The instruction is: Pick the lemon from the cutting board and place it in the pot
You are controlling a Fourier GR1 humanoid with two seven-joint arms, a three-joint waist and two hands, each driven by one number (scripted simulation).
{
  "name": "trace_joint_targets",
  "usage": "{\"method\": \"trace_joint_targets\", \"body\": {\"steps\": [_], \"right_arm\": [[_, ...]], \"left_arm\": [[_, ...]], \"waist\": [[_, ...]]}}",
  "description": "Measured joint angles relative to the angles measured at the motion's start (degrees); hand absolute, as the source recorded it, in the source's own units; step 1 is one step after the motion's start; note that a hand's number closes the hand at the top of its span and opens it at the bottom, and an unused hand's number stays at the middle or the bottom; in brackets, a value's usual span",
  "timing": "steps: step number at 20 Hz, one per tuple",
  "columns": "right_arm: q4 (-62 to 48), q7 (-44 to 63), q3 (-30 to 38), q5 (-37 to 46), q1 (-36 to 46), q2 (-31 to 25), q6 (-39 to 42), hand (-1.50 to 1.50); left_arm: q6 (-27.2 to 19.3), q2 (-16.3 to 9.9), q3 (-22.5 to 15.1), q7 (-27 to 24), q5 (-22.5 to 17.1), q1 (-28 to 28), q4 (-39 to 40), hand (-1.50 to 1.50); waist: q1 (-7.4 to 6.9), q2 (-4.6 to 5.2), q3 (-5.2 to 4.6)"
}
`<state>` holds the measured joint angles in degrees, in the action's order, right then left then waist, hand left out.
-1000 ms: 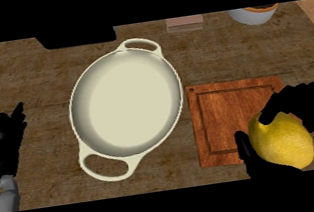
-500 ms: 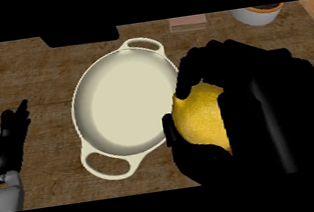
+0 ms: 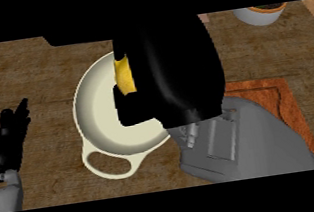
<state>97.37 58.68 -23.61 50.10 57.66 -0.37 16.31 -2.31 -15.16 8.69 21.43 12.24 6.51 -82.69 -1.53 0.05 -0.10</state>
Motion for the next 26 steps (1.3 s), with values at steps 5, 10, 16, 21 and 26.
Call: {"method": "trace_joint_targets", "body": {"steps": [5,10,16,21,26], "right_arm": [[-11.47,-0.02,-2.02,-5.85,1.99,0.09,-7.43,1.50],[-19.69,-0.62,-4.22,-12.62,1.59,0.14,-16.14,-1.50],[-24.92,-4.86,-5.88,-19.11,0.92,0.24,-31.21,-1.50],[-24.59,-8.97,-3.72,-20.22,-0.75,0.25,-44.11,-1.50],[-21.50,-11.56,-0.25,-18.10,-4.50,-0.02,-51.66,-1.50]], "left_arm": [[0.49,-0.32,-0.04,1.64,0.03,1.33,-0.39,0.00],[0.34,0.11,-0.25,1.18,0.26,1.21,-0.39,0.00],[0.42,-0.21,0.21,0.73,0.39,2.66,1.23,0.00],[0.05,0.28,0.04,1.17,0.57,1.84,0.09,0.00],[0.17,0.00,1.09,0.14,0.05,-0.10,0.09,0.00]], "waist": [[-0.40,0.16,0.02],[-0.61,0.23,0.03],[-0.71,0.40,0.05],[-0.36,0.23,0.10],[0.86,-0.04,0.11]]}}
